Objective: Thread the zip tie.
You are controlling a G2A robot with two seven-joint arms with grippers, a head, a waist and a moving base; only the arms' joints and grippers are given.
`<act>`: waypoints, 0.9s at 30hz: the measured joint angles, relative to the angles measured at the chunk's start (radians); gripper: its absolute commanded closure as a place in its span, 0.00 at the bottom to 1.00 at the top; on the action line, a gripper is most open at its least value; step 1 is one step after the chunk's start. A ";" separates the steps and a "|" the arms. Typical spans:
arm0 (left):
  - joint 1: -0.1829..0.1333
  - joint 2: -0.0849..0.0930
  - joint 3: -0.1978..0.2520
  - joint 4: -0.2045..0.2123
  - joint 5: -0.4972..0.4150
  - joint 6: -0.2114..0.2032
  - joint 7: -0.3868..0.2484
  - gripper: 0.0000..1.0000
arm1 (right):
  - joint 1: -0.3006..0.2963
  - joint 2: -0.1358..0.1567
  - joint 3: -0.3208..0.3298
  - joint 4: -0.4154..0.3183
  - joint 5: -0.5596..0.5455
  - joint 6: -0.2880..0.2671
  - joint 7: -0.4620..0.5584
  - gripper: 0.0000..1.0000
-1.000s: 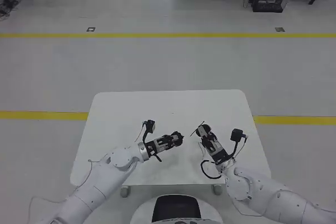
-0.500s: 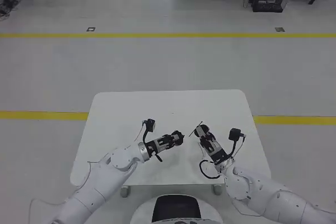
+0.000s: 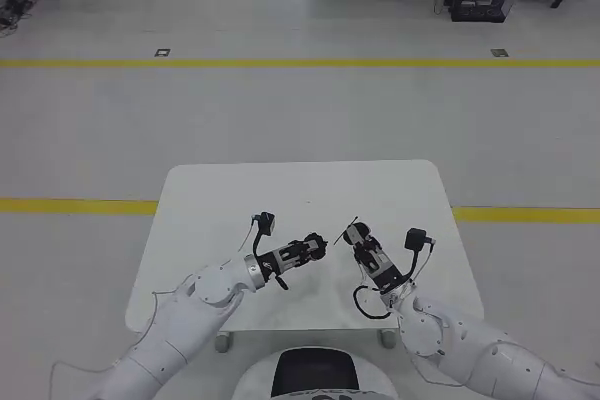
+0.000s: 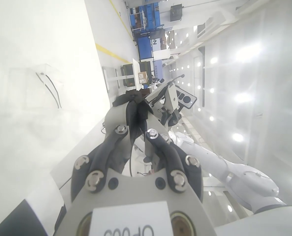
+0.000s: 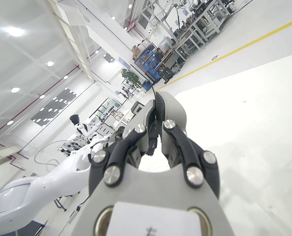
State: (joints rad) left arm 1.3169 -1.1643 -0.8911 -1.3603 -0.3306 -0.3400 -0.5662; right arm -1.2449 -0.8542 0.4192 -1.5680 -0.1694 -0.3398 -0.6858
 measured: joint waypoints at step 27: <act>0.000 0.000 0.000 0.000 0.000 0.000 0.000 1.00 | -0.076 -0.086 0.135 0.040 -0.070 0.000 0.087 1.00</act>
State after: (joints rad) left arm 1.3169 -1.1643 -0.8911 -1.3603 -0.3306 -0.3400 -0.5662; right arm -1.3204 -0.9400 0.5544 -1.5284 -0.2394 -0.3400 -0.5989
